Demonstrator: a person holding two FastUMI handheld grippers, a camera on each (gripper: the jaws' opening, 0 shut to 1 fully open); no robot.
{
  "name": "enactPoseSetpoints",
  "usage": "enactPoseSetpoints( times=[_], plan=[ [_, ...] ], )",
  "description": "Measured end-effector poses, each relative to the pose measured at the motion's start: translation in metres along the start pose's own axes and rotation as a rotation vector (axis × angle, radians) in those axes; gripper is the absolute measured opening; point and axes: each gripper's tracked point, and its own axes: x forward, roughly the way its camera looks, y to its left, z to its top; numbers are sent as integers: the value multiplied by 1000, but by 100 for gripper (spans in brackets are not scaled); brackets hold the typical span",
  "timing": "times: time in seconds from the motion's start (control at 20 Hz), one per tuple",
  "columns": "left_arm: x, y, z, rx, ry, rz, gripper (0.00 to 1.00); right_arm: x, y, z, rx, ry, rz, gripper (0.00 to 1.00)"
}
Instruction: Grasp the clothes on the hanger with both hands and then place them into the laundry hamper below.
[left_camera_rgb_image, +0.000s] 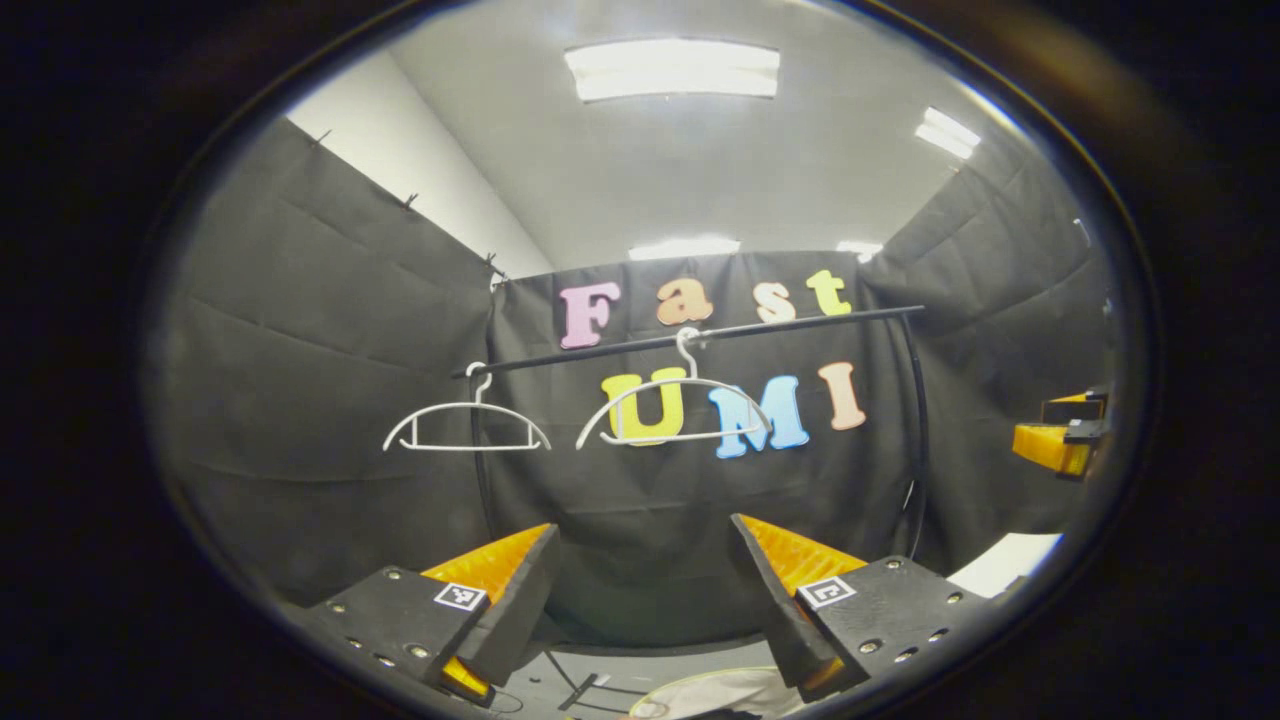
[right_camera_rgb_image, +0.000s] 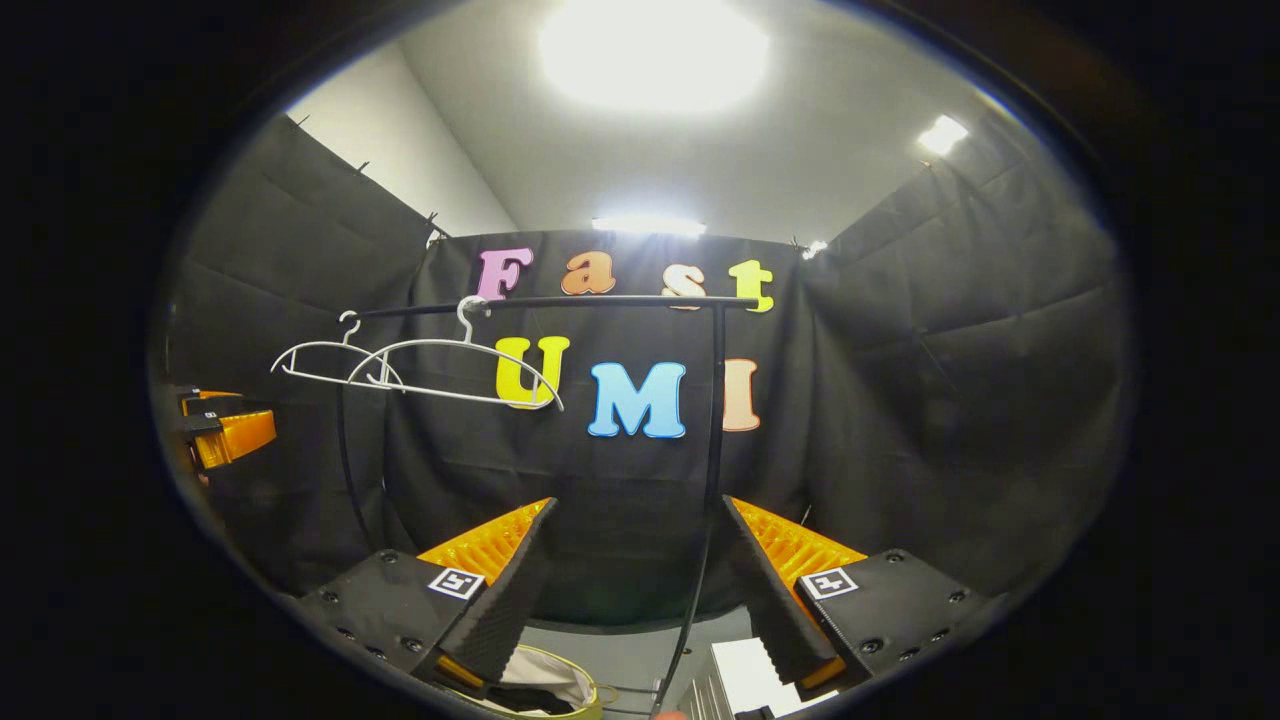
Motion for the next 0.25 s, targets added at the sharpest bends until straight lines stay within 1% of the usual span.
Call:
enactPoseSetpoints(
  times=[0.25],
  plan=[
    [4,1,-2,-3,-3,-2,99,6,3,0,-12,-8,1,99]
  ],
)
